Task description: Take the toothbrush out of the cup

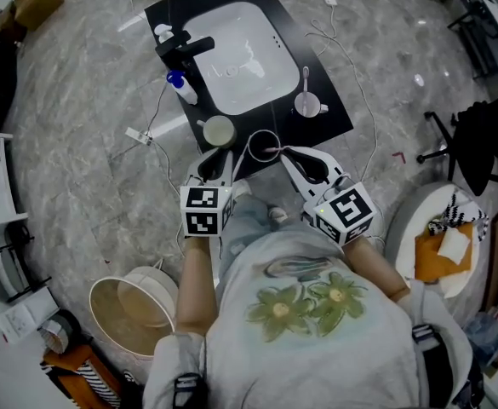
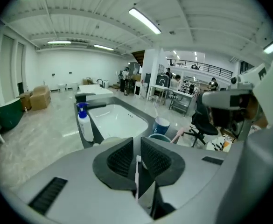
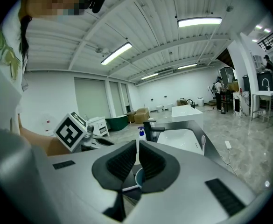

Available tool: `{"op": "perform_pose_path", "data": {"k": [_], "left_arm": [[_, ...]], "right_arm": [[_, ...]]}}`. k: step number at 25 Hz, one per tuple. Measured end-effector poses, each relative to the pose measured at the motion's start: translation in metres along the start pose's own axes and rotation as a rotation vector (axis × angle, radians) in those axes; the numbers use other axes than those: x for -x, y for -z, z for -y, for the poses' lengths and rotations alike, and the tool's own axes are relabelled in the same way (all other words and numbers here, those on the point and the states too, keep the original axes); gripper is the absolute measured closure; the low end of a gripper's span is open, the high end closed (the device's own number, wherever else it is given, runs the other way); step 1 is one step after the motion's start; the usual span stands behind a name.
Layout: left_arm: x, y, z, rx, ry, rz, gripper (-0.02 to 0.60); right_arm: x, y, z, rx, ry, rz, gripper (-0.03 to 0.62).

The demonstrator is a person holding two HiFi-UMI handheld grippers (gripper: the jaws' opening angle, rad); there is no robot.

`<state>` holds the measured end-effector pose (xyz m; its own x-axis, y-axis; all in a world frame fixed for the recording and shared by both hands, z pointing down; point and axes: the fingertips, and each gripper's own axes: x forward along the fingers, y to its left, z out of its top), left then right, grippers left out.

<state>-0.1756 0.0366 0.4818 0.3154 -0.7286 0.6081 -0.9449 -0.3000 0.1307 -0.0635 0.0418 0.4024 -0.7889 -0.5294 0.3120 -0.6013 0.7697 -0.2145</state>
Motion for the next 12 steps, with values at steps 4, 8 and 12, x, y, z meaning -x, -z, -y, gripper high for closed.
{"op": "perform_pose_path", "data": {"k": [4, 8, 12], "left_arm": [[0.027, -0.032, 0.019, -0.005, 0.007, 0.124, 0.539], [0.050, -0.054, 0.041, -0.019, 0.025, 0.221, 0.560], [0.062, -0.060, 0.064, -0.046, 0.063, 0.273, 0.563]], "right_arm": [[0.006, -0.001, -0.005, 0.004, -0.011, 0.008, 0.548], [0.012, -0.003, -0.011, 0.012, -0.025, 0.015, 0.548], [0.019, -0.004, -0.016, 0.018, -0.036, 0.023, 0.548]]}}
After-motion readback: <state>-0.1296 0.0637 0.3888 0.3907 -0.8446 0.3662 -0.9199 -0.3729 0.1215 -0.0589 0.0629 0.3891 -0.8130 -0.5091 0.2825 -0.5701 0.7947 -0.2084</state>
